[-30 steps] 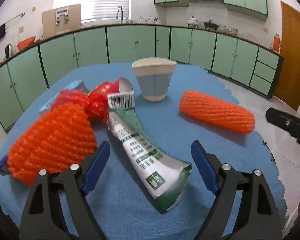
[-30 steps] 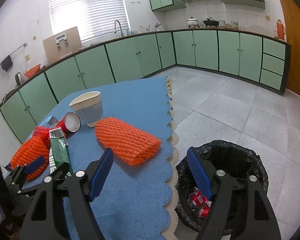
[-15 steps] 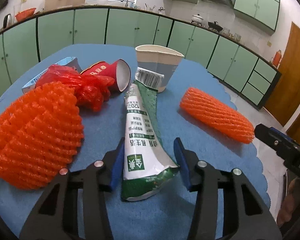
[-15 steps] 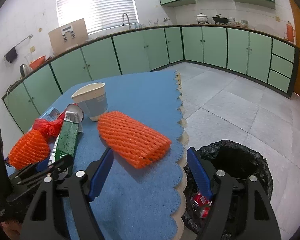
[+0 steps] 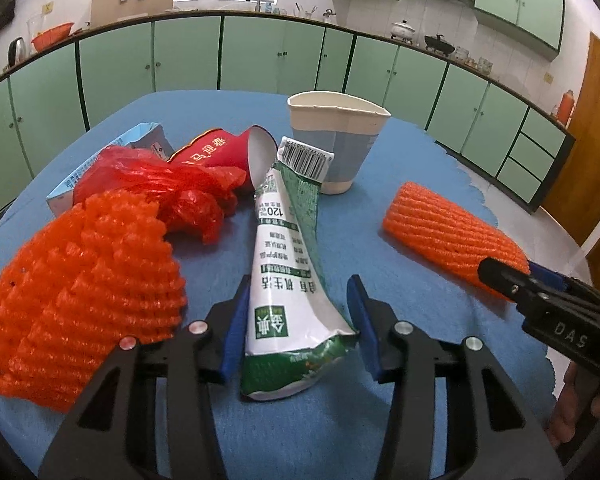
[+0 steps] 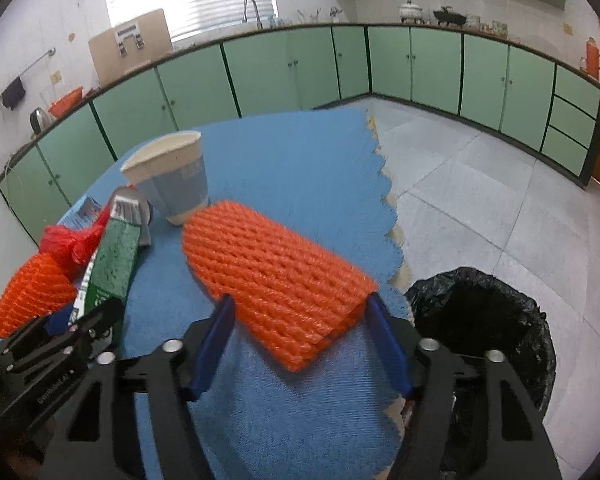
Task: Collect trash
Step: 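Grasp the orange foam net sleeve with the right tool, then carry the tube and foam sleeve over the bin and open both tools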
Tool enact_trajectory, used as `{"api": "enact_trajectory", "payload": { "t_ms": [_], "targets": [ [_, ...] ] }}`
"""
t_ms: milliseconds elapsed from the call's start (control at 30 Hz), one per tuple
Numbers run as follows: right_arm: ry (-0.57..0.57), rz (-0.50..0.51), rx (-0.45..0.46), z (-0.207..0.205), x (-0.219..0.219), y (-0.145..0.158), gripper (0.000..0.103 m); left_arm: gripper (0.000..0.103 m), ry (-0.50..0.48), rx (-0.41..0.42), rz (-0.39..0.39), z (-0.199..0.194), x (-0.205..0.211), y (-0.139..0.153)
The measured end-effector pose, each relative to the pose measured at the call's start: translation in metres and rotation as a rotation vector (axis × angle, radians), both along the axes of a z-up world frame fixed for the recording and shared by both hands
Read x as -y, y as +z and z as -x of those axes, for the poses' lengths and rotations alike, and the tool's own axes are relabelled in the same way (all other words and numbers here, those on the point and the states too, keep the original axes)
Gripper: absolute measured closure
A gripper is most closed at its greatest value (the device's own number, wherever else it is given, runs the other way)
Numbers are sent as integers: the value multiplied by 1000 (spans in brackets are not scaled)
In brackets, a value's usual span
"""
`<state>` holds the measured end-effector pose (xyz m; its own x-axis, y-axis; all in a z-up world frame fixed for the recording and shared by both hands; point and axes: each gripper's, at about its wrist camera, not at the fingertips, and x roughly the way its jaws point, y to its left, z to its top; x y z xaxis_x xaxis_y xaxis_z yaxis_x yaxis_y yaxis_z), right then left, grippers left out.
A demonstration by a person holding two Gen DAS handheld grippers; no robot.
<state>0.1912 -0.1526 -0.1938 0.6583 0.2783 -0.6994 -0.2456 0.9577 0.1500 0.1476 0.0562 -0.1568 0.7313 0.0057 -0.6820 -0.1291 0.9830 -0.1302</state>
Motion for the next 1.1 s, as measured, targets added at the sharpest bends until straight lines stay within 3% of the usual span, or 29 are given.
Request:
{"api": "enact_trajectory", "payload": {
  "t_ms": [33,100,200,500,767,1100],
  "targets": [
    [3,1,-7,-1,0,-1,50,58,1,-1,0,1,-1,-1],
    [18,-7,-14,-1,-1,-2,70,58,2,0,7,2,-2,-1],
    [61,-10,-10,3,-7,-2,89,59,2,2,7,2,-2,1],
    [72,-52,39,24,-4,13,92,59,-25,19,26,16,-1,9],
    [16,-84,85,41,18,40,92,59,-94,61,26,32,13,27],
    [-137,-81,124,62,73,59,92,59,-251,94,35,22,73,44]
  ]
}}
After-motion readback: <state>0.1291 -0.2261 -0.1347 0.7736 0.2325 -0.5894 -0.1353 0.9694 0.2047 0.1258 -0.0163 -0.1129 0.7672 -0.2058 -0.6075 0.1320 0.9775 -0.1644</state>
